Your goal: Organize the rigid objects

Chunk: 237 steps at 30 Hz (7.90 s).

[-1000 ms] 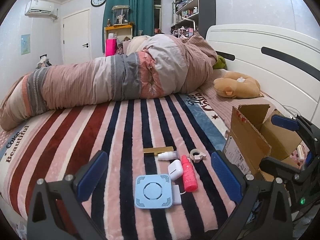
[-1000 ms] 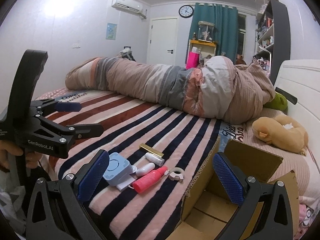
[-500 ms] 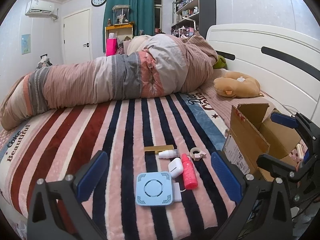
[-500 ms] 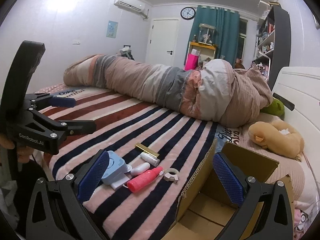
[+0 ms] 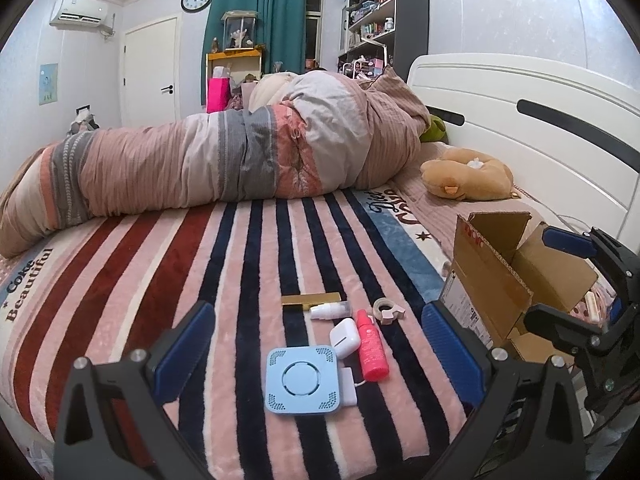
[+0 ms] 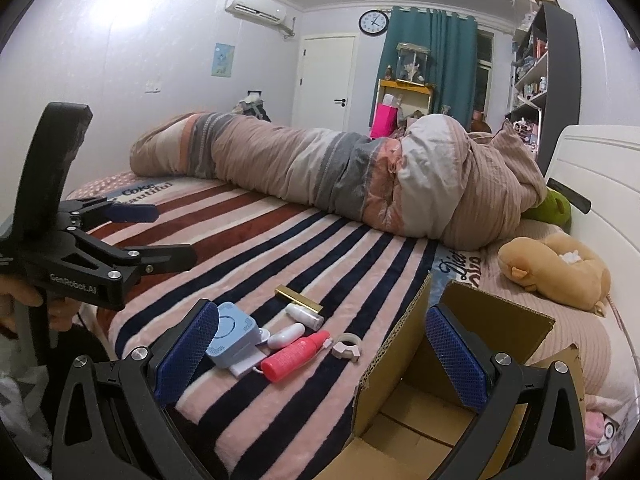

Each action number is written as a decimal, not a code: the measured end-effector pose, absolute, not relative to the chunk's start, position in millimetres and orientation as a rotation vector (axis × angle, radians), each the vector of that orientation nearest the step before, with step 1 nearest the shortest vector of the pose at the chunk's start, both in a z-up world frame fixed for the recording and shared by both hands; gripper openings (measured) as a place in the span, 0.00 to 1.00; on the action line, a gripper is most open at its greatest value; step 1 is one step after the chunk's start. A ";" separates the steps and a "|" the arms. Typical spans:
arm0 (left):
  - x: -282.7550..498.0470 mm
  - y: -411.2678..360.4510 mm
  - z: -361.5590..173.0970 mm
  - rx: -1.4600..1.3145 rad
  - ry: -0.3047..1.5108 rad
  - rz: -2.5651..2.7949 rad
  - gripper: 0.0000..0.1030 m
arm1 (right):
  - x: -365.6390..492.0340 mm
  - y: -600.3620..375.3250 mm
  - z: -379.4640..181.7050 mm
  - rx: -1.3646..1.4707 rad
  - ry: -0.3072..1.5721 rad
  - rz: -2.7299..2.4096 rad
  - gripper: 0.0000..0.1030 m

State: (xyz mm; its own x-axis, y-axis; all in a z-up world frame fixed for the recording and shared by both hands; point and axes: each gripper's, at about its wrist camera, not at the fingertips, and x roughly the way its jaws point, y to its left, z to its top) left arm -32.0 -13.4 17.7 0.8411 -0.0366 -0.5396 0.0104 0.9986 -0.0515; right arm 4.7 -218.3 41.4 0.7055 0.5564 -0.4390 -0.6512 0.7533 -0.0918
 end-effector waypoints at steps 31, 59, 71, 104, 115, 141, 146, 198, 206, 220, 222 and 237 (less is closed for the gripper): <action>-7.1 131.1 -72.5 -0.064 0.693 0.027 0.99 | 59.5 -25.1 -96.0 -0.413 0.936 0.817 0.76; 16.8 98.2 -41.4 -0.375 0.695 -0.487 0.95 | 20.6 -48.7 -10.9 -0.333 0.508 0.840 0.77; 35.7 -67.6 51.6 -0.156 0.651 -0.700 0.46 | 5.4 -201.1 41.4 -0.157 0.353 0.690 0.77; 37.3 -65.6 52.8 0.019 0.692 -0.399 0.72 | 22.2 -238.7 31.7 -0.198 0.500 0.525 0.93; 29.2 63.0 -7.4 -0.066 0.679 -0.157 0.75 | 38.6 -104.4 -9.0 -0.230 0.688 0.642 0.73; 43.8 63.9 -74.6 -0.069 0.756 -0.252 0.75 | 89.6 -114.5 -122.4 -0.193 1.076 0.443 0.30; 44.7 55.6 -77.5 -0.119 0.789 -0.351 0.75 | 75.5 -113.7 -110.6 -0.216 0.995 0.471 0.27; 94.0 -245.2 9.1 0.141 0.825 -0.702 0.55 | 54.1 -338.5 -23.5 -0.056 0.702 0.387 0.29; 69.5 -184.6 38.5 0.086 0.727 -0.602 0.65 | 39.8 -325.5 -4.8 -0.037 0.649 0.425 0.41; 34.7 16.7 14.4 0.005 0.665 -0.202 0.73 | 28.5 -163.1 8.8 -0.085 0.688 0.803 0.54; 35.7 39.9 -6.8 -0.015 0.683 -0.177 0.73 | 35.6 -136.2 -11.0 -0.113 0.767 0.837 0.54; 53.5 83.2 -92.5 -0.114 0.810 -0.213 0.73 | 78.0 -87.8 -125.0 -0.184 1.058 0.727 0.57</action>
State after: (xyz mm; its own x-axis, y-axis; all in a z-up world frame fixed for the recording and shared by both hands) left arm 53.5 83.2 -92.5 0.6696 -0.2321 -0.7055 0.1451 0.9725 -0.1822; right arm 78.0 -87.8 -125.0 0.2851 0.4552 -0.8435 -0.6244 0.7559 0.1969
